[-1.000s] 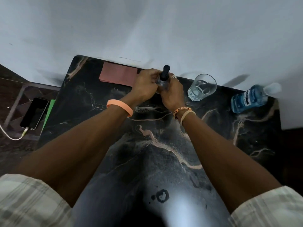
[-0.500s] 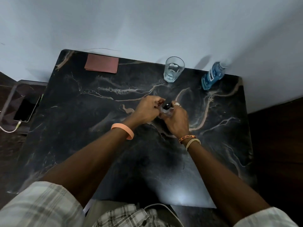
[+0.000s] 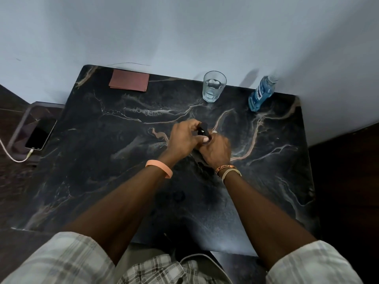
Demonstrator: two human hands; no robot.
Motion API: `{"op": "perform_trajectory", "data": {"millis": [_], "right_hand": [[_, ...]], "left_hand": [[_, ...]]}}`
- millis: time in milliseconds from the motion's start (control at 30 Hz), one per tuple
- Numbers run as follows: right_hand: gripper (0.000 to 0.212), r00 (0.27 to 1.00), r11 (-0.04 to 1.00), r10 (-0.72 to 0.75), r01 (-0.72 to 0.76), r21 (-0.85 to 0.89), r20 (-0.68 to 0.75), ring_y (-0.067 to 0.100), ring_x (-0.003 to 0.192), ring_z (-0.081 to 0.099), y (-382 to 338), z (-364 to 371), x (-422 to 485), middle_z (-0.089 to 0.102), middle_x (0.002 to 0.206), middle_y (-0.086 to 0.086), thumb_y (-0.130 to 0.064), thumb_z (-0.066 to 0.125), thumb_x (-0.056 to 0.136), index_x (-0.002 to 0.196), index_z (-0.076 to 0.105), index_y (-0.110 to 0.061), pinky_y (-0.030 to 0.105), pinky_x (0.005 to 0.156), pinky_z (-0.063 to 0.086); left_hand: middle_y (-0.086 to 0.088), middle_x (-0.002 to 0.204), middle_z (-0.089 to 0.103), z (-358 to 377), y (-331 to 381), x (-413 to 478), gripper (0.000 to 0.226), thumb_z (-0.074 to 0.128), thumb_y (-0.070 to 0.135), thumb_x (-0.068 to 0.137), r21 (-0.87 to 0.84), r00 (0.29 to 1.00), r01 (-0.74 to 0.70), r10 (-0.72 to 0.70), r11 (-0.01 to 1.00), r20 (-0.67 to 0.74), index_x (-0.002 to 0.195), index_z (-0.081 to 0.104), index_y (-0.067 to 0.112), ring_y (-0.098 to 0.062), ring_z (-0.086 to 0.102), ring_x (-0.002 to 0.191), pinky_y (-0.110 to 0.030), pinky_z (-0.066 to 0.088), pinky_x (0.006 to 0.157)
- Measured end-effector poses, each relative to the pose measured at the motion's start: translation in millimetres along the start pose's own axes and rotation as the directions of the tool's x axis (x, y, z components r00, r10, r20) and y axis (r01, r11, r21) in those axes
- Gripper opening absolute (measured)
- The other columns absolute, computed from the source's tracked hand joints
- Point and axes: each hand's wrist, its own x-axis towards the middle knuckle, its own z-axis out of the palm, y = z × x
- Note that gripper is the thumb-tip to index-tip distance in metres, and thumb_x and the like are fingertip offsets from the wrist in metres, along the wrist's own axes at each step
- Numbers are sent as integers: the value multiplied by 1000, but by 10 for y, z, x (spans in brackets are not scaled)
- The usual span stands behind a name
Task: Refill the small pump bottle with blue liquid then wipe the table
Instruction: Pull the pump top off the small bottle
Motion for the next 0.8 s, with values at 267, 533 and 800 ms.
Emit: {"op": "perform_trajectory", "data": {"millis": [267, 533, 800], "right_hand": [[25, 998, 997, 67, -66, 36, -9, 32, 67, 61, 12, 15, -8, 69, 72, 10, -39, 67, 79, 68, 61, -17, 32, 58, 42], [36, 997, 996, 74, -73, 57, -6, 29, 73, 64, 2, 5, 2, 69, 75, 8, -50, 69, 79, 78, 66, -15, 37, 68, 52], [30, 999, 999, 36, -35, 38, -13, 32, 73, 63, 13, 13, 7, 69, 77, 10, -47, 65, 81, 79, 62, -18, 37, 66, 50]], "left_hand": [[4, 111, 72, -64, 43, -17, 46, 87, 13, 69, 27, 997, -72, 71, 997, 43, 111, 70, 23, -12, 65, 107, -38, 53, 97], [8, 109, 66, -140, 49, 30, 52, 88, 17, 69, 96, 994, -66, 58, 993, 90, 116, 68, 25, -8, 61, 101, -34, 54, 92], [7, 112, 66, -133, 26, 73, 54, 90, 20, 66, 48, 991, -47, 40, 998, 124, 114, 66, 24, -9, 62, 101, -34, 55, 89]]}}
